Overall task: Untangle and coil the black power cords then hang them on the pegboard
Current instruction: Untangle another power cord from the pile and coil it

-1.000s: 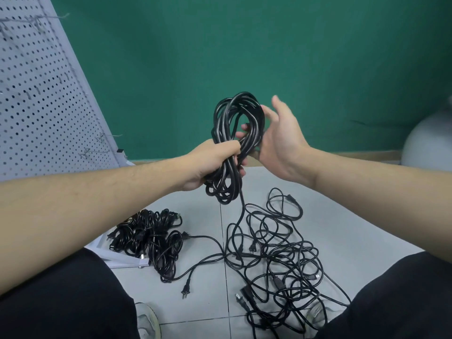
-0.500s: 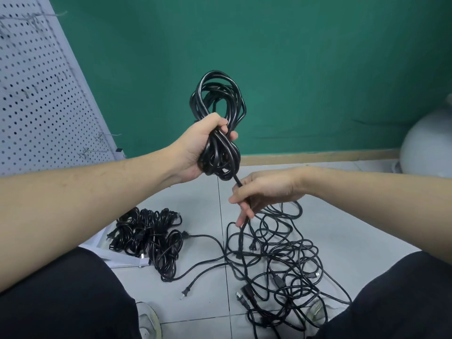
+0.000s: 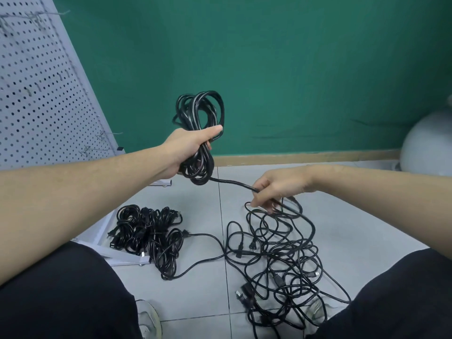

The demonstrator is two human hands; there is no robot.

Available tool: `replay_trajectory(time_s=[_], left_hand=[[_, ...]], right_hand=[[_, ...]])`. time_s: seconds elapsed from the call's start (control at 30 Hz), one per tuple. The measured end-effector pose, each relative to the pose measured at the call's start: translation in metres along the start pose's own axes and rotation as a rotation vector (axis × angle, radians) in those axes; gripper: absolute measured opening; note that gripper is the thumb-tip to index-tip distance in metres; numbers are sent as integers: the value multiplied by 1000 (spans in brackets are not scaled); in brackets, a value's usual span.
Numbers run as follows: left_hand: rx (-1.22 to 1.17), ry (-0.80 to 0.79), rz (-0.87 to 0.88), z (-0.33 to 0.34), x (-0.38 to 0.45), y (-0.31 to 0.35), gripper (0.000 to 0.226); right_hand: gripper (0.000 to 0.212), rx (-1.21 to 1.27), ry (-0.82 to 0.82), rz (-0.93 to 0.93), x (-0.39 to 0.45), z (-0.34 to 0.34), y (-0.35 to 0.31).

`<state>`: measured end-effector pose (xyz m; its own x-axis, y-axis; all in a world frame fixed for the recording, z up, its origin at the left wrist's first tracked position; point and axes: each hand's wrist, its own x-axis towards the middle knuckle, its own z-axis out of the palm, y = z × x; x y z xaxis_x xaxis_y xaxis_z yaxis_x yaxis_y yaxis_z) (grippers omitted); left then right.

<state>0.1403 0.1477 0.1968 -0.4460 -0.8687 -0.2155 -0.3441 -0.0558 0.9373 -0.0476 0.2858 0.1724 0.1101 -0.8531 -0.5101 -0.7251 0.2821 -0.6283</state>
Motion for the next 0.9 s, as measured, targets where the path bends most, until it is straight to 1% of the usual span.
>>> replay_trajectory(time_s=[0.07,0.17,0.2,0.27,0.37,0.4,0.47,0.5,0.53,0.57,0.6,0.63,0.7,0.73,0.77,0.83,0.9], left_hand=[[5,6,-36,-2,1,-2,51],[192,-10,-18,-4,3,-8,66],[248,-26,-22,-4,3,-10,67],[316,-77,-38,-2,-2,-11,60],[430,-166,-45,1,-1,-15,69],[469,-194,-33,2,-3,-14,69],[564,-270,-21,4,-5,-13,64],[605,-314,-13,6,-5,-13,64],[636,-362,5,8,-5,-13,68],[658,-416,30,11,-5,-13,73],[708,-476,58,15,-5,-14,77],[775,-522,83,18,-4,-18,73],[889,-529,112,26,-4,-25,47],[923,-528,101,28,-5,-26,42],[931,-539,105,30,-5,-28,38],[953,-611,87,31,-5,-26,28],[985,-706,89,30,-9,-21,32]], right_hand=[[23,15,9,17,-1,-5,3],[13,60,33,32,-6,-15,4],[12,45,73,18,-9,-17,3],[15,7,186,-39,-13,-21,0],[17,-48,432,-136,-16,-24,-6],[23,-85,524,-159,-15,-26,-8],[47,-161,710,-139,-15,-27,-10],[58,-203,793,-109,-15,-28,-12],[64,-232,851,-94,-15,-28,-15],[65,-227,867,-108,-15,-29,-18],[60,-183,841,-151,-15,-30,-21],[51,-127,784,-196,-16,-31,-23],[34,-66,665,-240,-17,-32,-27],[28,-47,618,-245,-18,-32,-28],[25,-20,579,-246,-20,-32,-29],[21,31,544,-258,-23,-34,-28],[17,50,584,-294,-24,-39,-26]])
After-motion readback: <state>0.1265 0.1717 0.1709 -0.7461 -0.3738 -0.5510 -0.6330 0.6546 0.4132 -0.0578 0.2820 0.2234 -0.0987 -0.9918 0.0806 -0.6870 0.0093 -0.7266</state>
